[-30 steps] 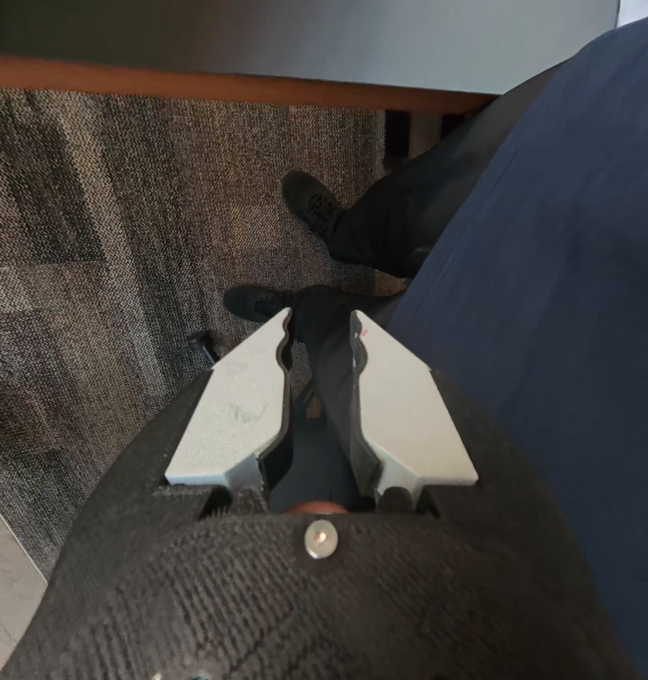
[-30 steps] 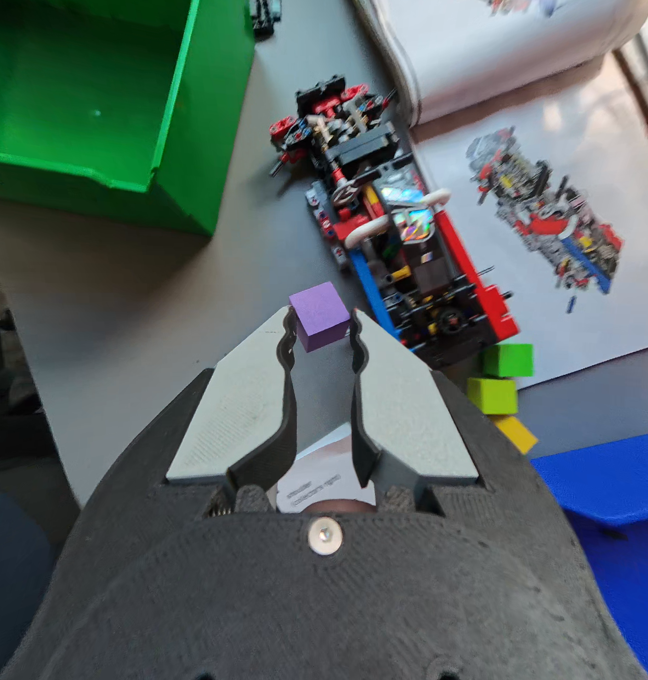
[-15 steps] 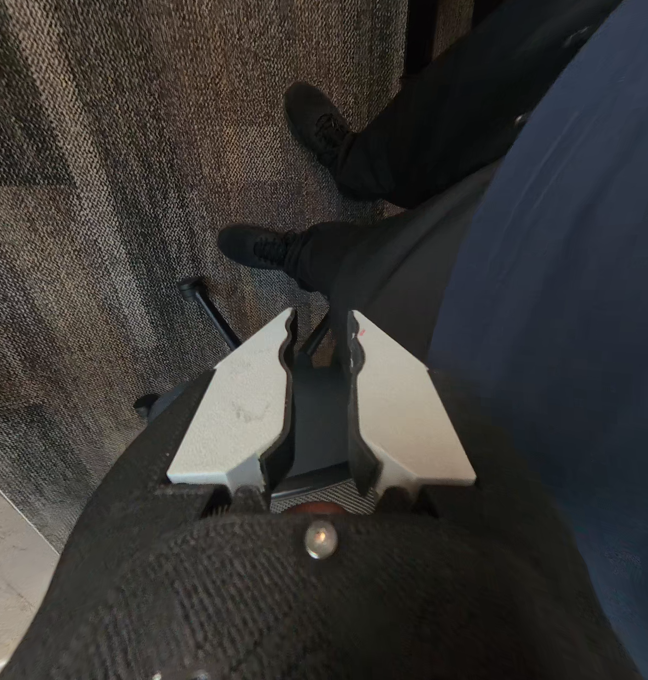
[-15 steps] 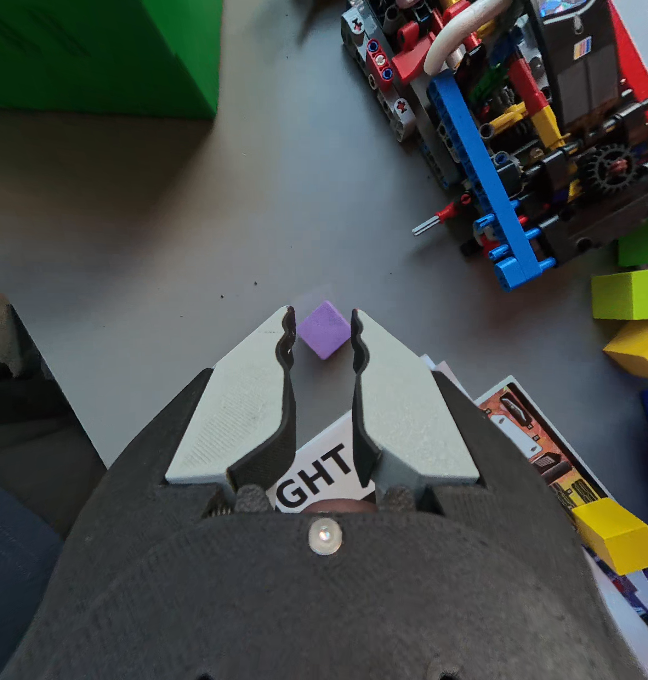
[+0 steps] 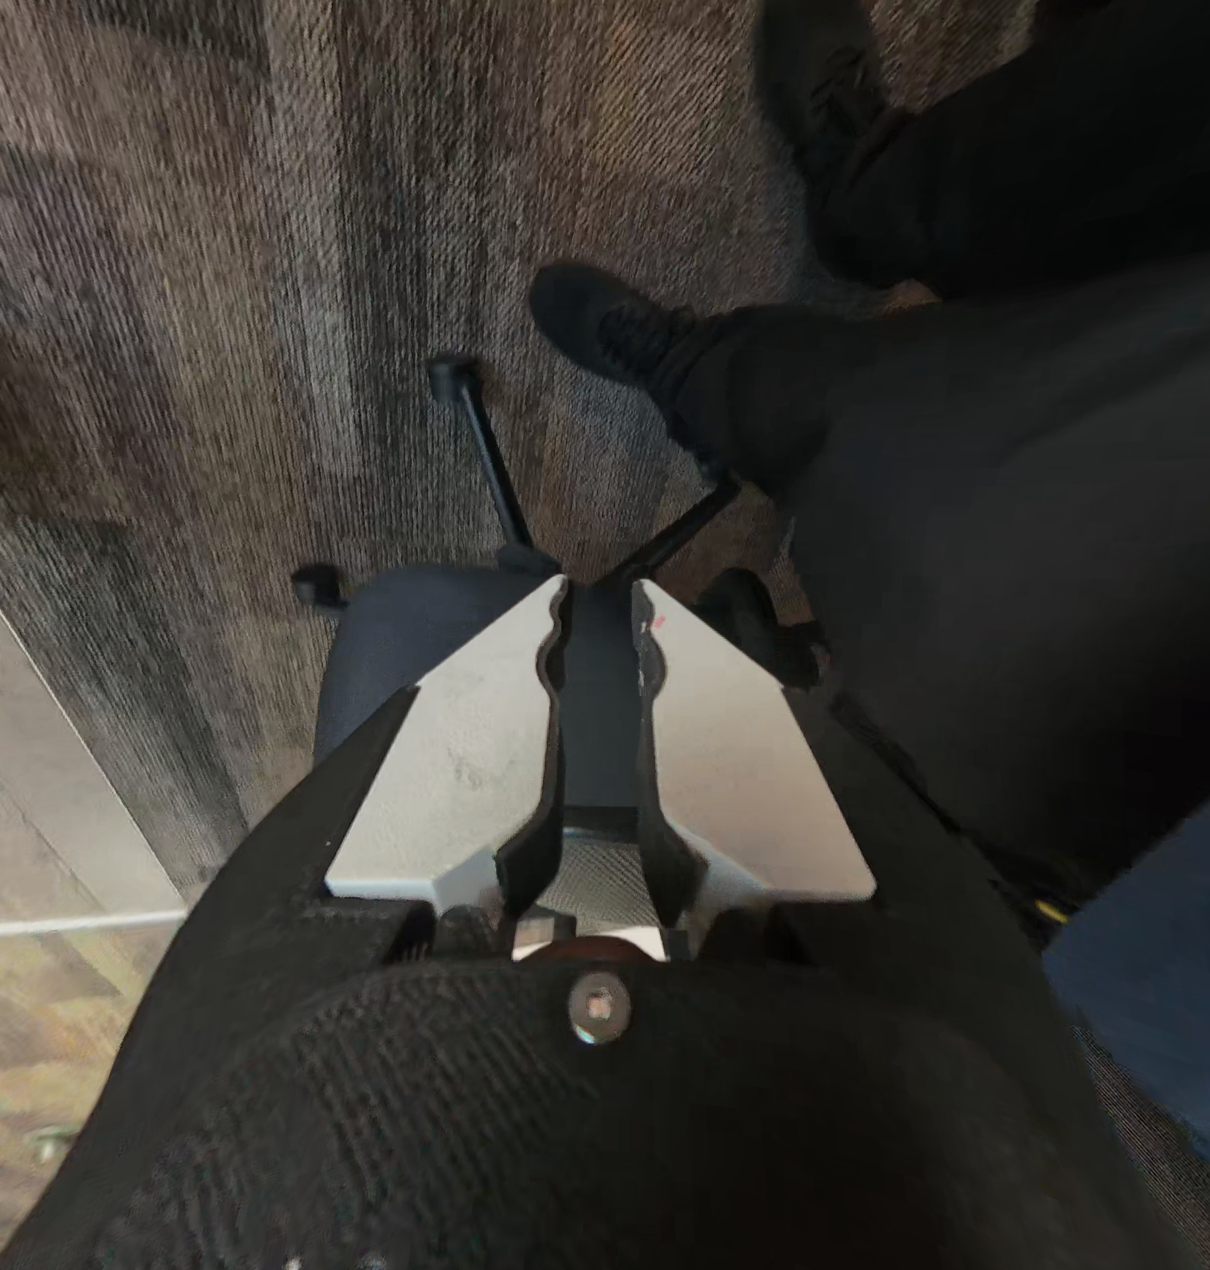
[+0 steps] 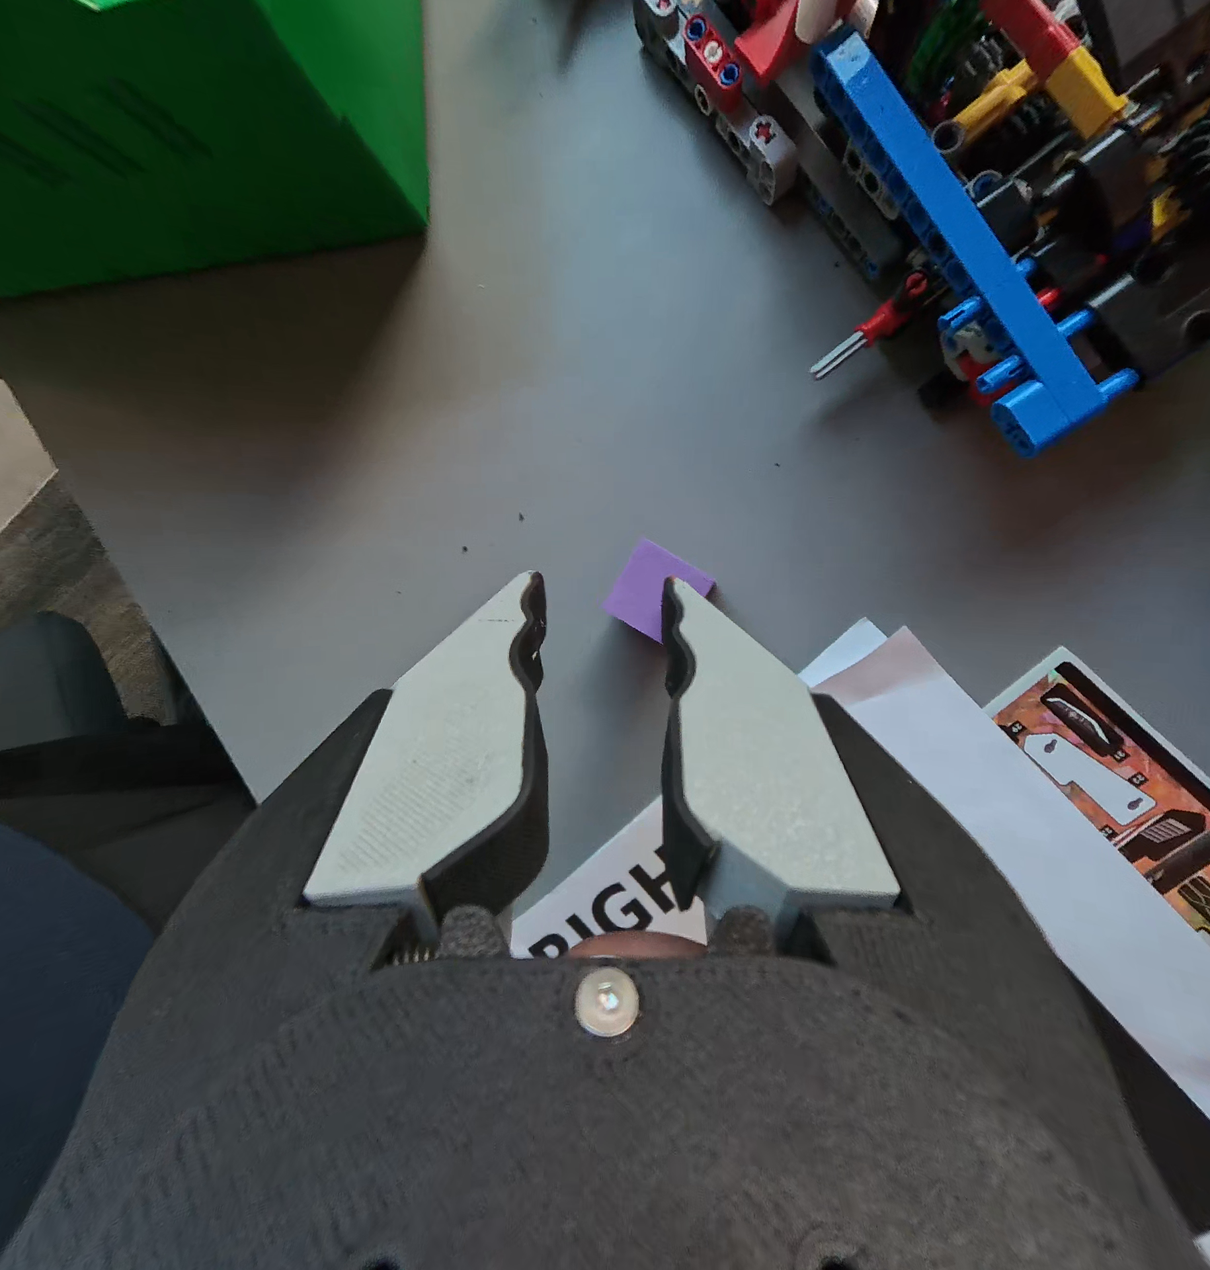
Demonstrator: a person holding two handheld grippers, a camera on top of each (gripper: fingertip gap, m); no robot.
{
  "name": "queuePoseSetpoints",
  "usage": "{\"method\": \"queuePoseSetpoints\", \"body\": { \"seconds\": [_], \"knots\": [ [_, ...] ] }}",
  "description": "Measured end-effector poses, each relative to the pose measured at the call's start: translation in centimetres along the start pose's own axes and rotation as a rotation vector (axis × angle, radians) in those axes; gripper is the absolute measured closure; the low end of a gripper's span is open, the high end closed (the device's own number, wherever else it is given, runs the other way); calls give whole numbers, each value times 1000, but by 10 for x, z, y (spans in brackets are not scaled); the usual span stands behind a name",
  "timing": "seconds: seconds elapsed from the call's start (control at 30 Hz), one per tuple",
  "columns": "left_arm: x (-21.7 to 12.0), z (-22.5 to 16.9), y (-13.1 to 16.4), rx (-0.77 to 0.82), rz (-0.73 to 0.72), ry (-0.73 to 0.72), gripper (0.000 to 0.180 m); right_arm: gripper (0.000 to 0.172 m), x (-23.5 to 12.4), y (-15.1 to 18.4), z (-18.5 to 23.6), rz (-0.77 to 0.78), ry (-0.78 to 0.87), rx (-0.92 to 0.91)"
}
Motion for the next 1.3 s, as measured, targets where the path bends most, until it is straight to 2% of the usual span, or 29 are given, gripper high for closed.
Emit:
{"method": "queuePoseSetpoints", "body": {
  "seconds": [0.1, 0.23, 0.33, 0.43, 0.57, 0.7, 0.77, 0.87, 0.93, 1.03, 1.17, 1.3],
  "knots": [
    [3, 8, 20, -50, 45, -3, 165, 142, -4, -4, -3, -19, 14, 3],
    [6, 6, 35, -79, 74, 7, 165, 145, -4, 8, -6, 31, 17, 9],
    [6, 5, 33, -61, 65, -8, 168, 150, -5, 12, -7, 37, 33, 14],
    [4, 11, 25, -34, 42, -64, 180, 149, -4, 12, 0, 33, 11, 51],
    [-1, 24, 12, -58, 7, -141, 180, 159, -9, 4, -7, 1, 86, -22],
    [-1, 31, 13, -111, 22, -167, 180, 158, -9, 8, -10, 27, 74, 28],
    [-1, 38, 20, -113, 52, -215, 180, 159, -10, 9, -10, 22, 76, 11],
    [-6, 54, 46, -179, 168, -318, 180, 160, -10, 13, -7, 30, 75, 7],
    [-6, 59, 57, -241, 179, -329, 163, 162, -13, 18, -10, 42, 103, 8],
    [-6, 67, 73, -300, 206, -324, 152, 164, -20, 29, -19, 54, 140, 28],
    [-7, 86, 90, -362, 234, -360, 113, 166, -35, 39, -33, 41, 194, 105],
    [-6, 107, 93, -351, 234, -420, 101, 166, -51, 48, -47, 7, 271, 235]
  ]
}}
Point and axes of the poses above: each gripper's, where its closed fingertips meet, x out along the fingers, y out of its underside, z = x × y across the jaws, the point moved 1 cm from there along -x, back along the fingers, and after that the axes turned 11 degrees about -z, right-handed, at the moved point
